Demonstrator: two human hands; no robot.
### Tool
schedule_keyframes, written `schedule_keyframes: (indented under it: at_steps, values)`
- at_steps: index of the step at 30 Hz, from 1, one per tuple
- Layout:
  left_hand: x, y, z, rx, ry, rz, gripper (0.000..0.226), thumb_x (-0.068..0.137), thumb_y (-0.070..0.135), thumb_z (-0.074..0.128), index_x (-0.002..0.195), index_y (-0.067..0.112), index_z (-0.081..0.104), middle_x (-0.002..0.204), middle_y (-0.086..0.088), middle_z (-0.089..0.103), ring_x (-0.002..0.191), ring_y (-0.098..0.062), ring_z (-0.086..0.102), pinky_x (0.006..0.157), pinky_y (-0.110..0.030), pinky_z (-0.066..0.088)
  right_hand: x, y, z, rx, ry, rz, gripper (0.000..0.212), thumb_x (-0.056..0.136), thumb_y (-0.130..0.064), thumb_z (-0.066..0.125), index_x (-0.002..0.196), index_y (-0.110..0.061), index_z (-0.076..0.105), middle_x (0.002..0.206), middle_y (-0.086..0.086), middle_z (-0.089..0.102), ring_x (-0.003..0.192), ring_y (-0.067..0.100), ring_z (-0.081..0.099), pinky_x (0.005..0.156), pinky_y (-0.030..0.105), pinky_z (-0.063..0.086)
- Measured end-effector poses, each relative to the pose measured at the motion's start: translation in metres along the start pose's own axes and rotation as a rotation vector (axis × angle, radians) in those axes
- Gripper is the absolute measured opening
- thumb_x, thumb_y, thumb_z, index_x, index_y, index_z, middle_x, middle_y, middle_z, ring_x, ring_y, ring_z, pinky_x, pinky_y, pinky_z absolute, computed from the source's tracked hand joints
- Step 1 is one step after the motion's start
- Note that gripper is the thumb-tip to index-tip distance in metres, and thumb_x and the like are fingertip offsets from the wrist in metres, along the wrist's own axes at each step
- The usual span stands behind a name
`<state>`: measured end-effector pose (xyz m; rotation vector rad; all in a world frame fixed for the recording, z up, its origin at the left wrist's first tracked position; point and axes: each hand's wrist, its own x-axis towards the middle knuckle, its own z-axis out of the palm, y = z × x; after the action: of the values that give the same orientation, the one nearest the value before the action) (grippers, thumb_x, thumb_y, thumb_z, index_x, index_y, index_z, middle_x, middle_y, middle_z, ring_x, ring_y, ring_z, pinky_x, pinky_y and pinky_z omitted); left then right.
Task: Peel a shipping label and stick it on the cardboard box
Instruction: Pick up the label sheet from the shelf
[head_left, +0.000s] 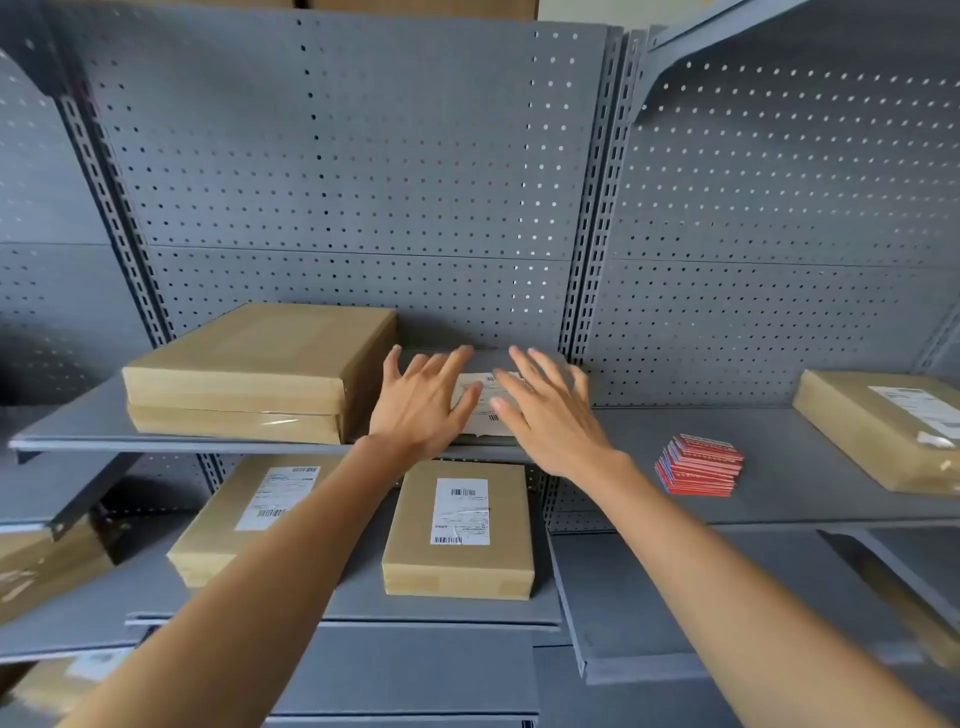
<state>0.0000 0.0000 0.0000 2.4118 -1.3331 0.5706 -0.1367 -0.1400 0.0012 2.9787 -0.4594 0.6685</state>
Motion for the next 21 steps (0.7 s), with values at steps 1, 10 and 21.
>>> schedule_keyframes:
  at_steps: [1, 10, 21]
  values:
    - [-0.003, -0.001, 0.001, 0.001, -0.02, 0.016, 0.054, 0.104, 0.052, 0.028, 0.143, 0.022, 0.051, 0.136, -0.003, 0.065, 0.127, -0.026, 0.057, 0.12, -0.059, 0.02, -0.003, -0.002, 0.001, 0.006, -0.039, 0.005, 0.056, 0.105, -0.052, 0.02, 0.149, -0.025, 0.041, 0.166, 0.001, 0.021, 0.151, 0.019, 0.015, 0.116, 0.057, 0.014]
    - [-0.022, -0.004, 0.019, -0.016, -0.047, 0.06, 0.038, 0.103, 0.039, 0.041, 0.107, 0.021, 0.074, 0.118, 0.001, 0.073, 0.114, -0.023, 0.06, 0.113, -0.054, 0.032, -0.012, -0.004, 0.02, 0.046, -0.13, -0.008, 0.051, 0.104, -0.051, 0.027, 0.143, -0.024, 0.048, 0.155, -0.002, 0.042, 0.141, 0.017, 0.037, 0.113, 0.055, 0.02]
    - [-0.021, -0.006, 0.023, -0.054, -0.011, 0.044, 0.035, 0.101, 0.038, 0.046, 0.111, 0.02, 0.074, 0.117, 0.001, 0.075, 0.114, -0.025, 0.059, 0.107, -0.05, 0.036, -0.017, -0.002, 0.02, -0.018, -0.012, -0.154, 0.049, 0.1, -0.054, 0.031, 0.112, -0.024, 0.068, 0.116, -0.01, 0.071, 0.109, 0.015, 0.056, 0.099, 0.042, 0.033]
